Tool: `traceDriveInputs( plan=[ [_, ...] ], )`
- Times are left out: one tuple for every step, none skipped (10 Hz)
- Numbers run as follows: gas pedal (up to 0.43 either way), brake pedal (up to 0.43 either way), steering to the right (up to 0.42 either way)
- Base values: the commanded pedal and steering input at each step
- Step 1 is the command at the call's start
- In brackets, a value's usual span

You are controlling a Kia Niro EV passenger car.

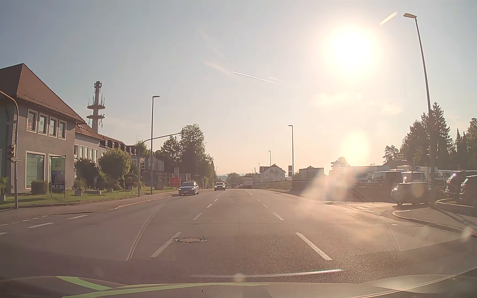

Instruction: Follow the waypoints while adhering to traffic rules and regulations

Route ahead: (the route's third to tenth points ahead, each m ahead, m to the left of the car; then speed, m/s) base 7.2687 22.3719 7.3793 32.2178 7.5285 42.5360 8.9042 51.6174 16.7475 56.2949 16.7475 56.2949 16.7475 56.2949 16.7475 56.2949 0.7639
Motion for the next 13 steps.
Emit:
traceDriveInputs(
  plan=[
    [0.240, 0.000, -0.324],
    [0.240, 0.000, -0.364],
    [0.248, 0.000, -0.404],
    [0.260, 0.000, -0.439],
    [0.268, 0.000, -0.456],
    [0.280, 0.000, -0.471],
    [0.280, 0.000, -0.482],
    [0.280, 0.000, -0.487],
    [0.280, 0.000, -0.494],
    [0.280, 0.000, -0.499],
    [0.280, 0.000, -0.505],
    [0.280, 0.000, -0.510],
    [0.280, 0.000, -0.511]
  ],
)
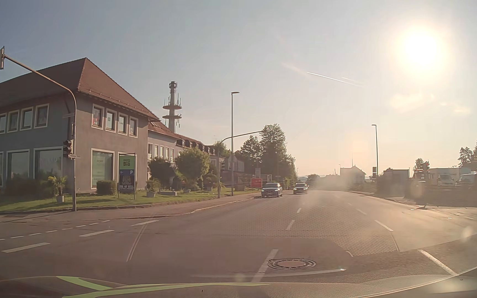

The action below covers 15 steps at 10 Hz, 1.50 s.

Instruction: Follow the waypoints while adhering to traffic rules and regulations

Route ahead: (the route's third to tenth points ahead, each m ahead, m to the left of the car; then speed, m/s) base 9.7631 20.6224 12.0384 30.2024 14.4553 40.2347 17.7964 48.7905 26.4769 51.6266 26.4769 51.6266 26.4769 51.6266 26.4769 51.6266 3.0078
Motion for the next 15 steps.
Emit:
traceDriveInputs(
  plan=[
    [0.280, 0.000, -0.511],
    [0.280, 0.000, -0.512],
    [0.280, 0.000, -0.513],
    [0.268, 0.000, -0.514],
    [0.268, 0.000, -0.515],
    [0.260, 0.000, -0.516],
    [0.260, 0.000, -0.517],
    [0.248, 0.000, -0.516],
    [0.220, 0.000, -0.516],
    [0.197, 0.000, -0.516],
    [0.189, 0.000, -0.509],
    [0.189, 0.000, -0.499],
    [0.189, 0.000, -0.491],
    [0.189, 0.000, -0.488],
    [0.189, 0.000, -0.483]
  ],
)
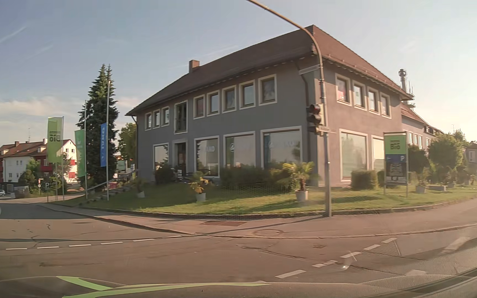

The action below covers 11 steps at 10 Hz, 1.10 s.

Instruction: Follow the waypoints while adhering to traffic rules and regulations

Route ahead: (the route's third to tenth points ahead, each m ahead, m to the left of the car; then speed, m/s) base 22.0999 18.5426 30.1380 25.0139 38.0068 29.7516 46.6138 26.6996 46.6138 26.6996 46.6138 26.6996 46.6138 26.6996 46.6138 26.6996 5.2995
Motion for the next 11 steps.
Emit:
traceDriveInputs(
  plan=[
    [0.189, 0.000, -0.474],
    [0.189, 0.000, -0.464],
    [0.189, 0.000, -0.448],
    [0.189, 0.000, -0.427],
    [0.189, 0.000, -0.401],
    [0.189, 0.000, -0.368],
    [0.189, 0.000, -0.333],
    [0.189, 0.000, -0.285],
    [0.189, 0.000, -0.242],
    [0.189, 0.000, -0.205],
    [0.189, 0.000, -0.189]
  ],
)
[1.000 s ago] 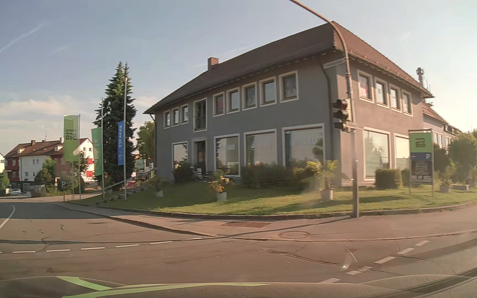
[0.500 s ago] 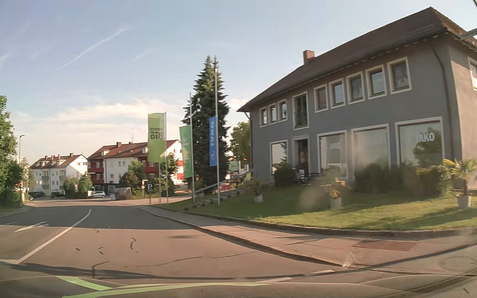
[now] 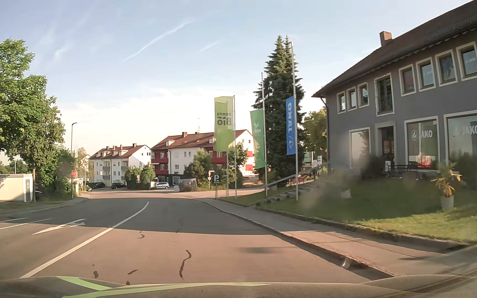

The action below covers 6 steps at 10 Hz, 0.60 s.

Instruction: Follow the waypoints while adhering to traffic rules and regulations

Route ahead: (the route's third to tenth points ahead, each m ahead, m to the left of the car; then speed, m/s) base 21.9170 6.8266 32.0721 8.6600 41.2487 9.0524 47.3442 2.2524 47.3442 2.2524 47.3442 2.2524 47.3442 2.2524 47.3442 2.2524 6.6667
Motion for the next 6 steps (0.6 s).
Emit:
traceDriveInputs(
  plan=[
    [0.189, 0.000, -0.178],
    [0.189, 0.000, -0.166],
    [0.189, 0.000, -0.148],
    [0.130, 0.000, -0.122],
    [0.000, 0.000, -0.095],
    [0.000, 0.000, -0.079]
  ],
)
